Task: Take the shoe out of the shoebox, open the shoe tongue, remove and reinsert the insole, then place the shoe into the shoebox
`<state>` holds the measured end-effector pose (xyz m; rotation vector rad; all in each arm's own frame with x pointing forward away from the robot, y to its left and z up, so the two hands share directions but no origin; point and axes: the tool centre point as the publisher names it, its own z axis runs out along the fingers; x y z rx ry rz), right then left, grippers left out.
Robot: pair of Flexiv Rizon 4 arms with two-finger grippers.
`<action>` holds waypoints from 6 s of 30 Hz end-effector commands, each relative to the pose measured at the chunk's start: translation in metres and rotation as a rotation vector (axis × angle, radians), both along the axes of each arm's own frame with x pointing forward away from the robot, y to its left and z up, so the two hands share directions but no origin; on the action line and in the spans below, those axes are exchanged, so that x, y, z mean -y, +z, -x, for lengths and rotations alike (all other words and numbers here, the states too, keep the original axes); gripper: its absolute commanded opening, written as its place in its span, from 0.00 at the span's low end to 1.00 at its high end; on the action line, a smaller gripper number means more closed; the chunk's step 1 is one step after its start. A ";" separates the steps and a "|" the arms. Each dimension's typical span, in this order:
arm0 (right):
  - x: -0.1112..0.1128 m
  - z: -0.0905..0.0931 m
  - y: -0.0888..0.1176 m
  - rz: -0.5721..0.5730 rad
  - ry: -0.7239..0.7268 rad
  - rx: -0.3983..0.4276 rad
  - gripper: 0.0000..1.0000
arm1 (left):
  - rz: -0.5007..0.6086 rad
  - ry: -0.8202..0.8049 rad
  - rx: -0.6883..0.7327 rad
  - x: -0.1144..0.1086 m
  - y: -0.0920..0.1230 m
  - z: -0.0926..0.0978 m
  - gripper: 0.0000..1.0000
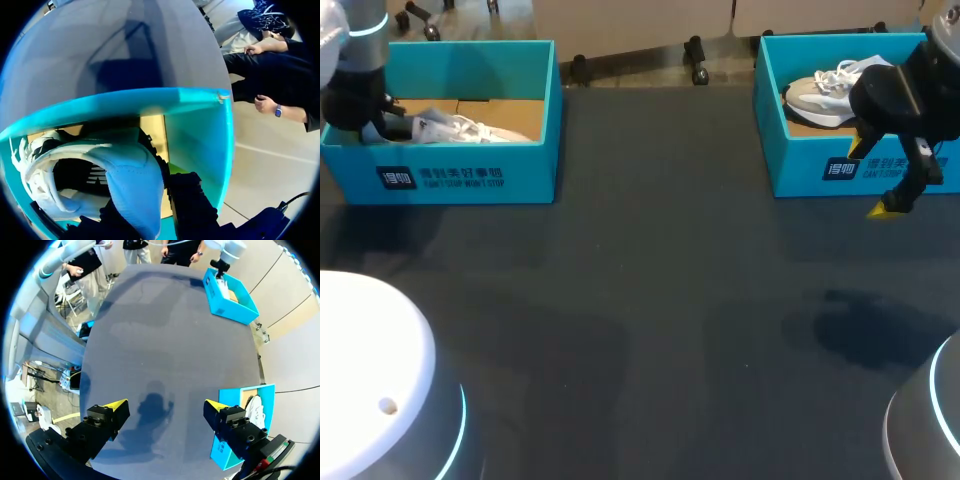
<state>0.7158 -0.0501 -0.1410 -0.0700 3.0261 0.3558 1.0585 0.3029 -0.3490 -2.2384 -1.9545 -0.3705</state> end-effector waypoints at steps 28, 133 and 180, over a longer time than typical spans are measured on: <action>-0.001 -0.002 0.000 0.003 -0.001 -0.004 1.00 | -0.020 -0.008 -0.063 -0.004 -0.030 -0.004 0.64; 0.159 -0.149 0.026 0.065 -0.439 0.066 1.00 | 0.458 0.778 -0.196 0.063 0.176 0.115 1.00; 0.229 -0.257 -0.007 0.102 -1.559 0.027 1.00 | 0.470 0.851 -0.172 0.070 0.174 0.127 1.00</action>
